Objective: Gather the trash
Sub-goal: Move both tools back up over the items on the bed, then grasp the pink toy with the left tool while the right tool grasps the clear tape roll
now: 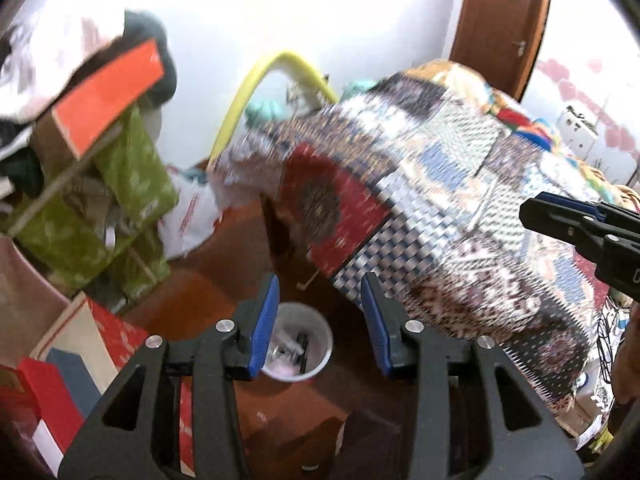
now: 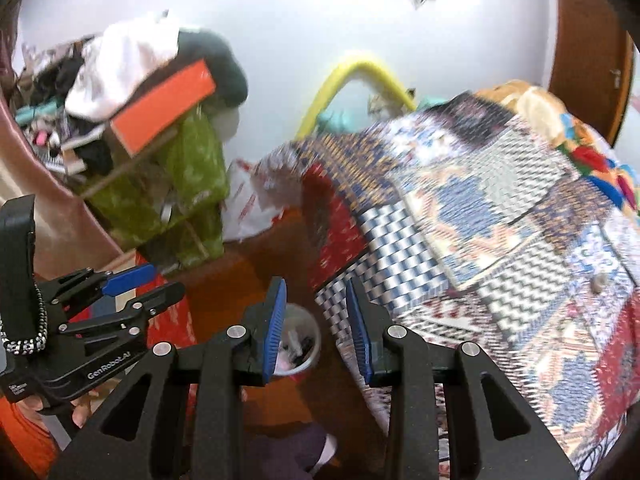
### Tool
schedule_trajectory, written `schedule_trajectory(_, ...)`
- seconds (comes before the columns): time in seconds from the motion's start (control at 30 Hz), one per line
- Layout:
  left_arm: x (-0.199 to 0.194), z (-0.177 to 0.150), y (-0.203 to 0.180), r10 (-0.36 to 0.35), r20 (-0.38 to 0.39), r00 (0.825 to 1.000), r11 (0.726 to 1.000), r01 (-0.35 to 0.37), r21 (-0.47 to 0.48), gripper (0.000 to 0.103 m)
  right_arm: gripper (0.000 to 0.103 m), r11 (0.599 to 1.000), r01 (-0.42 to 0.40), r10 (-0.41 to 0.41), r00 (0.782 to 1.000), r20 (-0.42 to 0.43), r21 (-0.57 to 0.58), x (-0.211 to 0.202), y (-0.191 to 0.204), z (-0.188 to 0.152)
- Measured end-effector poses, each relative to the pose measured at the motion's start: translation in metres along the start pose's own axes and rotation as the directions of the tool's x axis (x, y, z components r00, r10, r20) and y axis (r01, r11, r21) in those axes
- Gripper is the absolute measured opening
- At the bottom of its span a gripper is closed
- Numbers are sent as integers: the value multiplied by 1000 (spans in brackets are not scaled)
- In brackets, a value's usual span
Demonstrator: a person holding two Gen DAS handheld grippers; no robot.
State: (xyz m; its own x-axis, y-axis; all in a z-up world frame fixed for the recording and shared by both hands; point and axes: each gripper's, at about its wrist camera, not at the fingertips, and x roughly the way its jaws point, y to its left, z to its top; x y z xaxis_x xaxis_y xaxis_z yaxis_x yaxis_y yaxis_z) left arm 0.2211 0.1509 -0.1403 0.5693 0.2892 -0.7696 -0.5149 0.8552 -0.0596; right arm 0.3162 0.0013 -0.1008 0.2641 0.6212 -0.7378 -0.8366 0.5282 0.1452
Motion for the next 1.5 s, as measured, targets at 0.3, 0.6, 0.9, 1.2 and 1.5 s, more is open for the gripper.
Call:
schedule_trajectory(0.3, -35, 34, -89, -113, 124, 986, 990, 101, 102, 51, 49, 988, 113, -132, 969, 207, 101, -91, -65, -7)
schedule_trajectory(0.6, -10, 58, -188, -251, 88, 964, 954, 231, 189, 55, 50, 944, 255, -304, 920, 247, 211, -136, -148, -26)
schedule_trajectory(0.9, 55, 67, -274, -303, -12, 953, 916, 295, 272, 55, 52, 876, 348, -408, 904, 128, 334, -125, -246, -58)
schedule_trajectory(1.2, 132, 67, -319, -319, -104, 942, 891, 335, 305, 55, 52, 834, 383, -417, 909, -1, 396, -64, -319, -75)
schedule_trajectory(1.5, 215, 67, -345, -275, -200, 940, 879, 330, 344, 55, 52, 849, 407, -411, 910, -61, 336, 32, -369, -49)
